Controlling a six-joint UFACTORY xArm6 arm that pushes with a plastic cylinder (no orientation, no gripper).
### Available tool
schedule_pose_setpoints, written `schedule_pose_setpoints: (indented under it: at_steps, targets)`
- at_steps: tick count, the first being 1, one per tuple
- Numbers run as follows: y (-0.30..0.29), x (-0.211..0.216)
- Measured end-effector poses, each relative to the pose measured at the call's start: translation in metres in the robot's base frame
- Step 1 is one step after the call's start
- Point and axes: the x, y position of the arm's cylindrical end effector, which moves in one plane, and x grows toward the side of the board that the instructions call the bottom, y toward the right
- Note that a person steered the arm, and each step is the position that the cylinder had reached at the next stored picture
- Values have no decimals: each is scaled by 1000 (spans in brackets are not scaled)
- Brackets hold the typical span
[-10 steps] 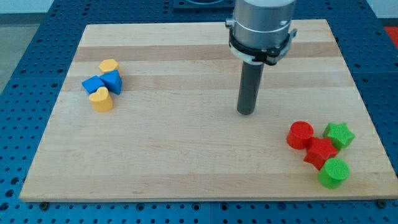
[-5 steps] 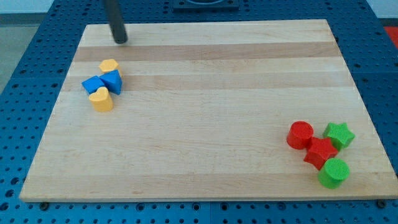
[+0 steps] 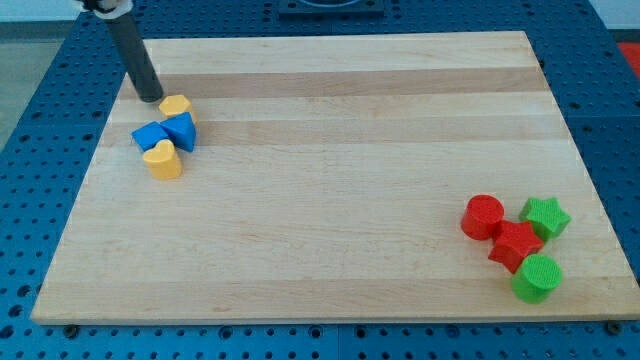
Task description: Separate the yellow hexagon from group of blocks
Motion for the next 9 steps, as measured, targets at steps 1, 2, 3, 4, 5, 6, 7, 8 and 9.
schedule_pose_setpoints:
  at_steps: [1,2,3,4,5,6,7,8,9]
  targets:
    - [24,0]
    - [37,2]
    - [43,0]
    - [9,-13]
    - [-24,11]
    - [-36,29]
    - [-29,42]
    - [15,44]
    - [56,44]
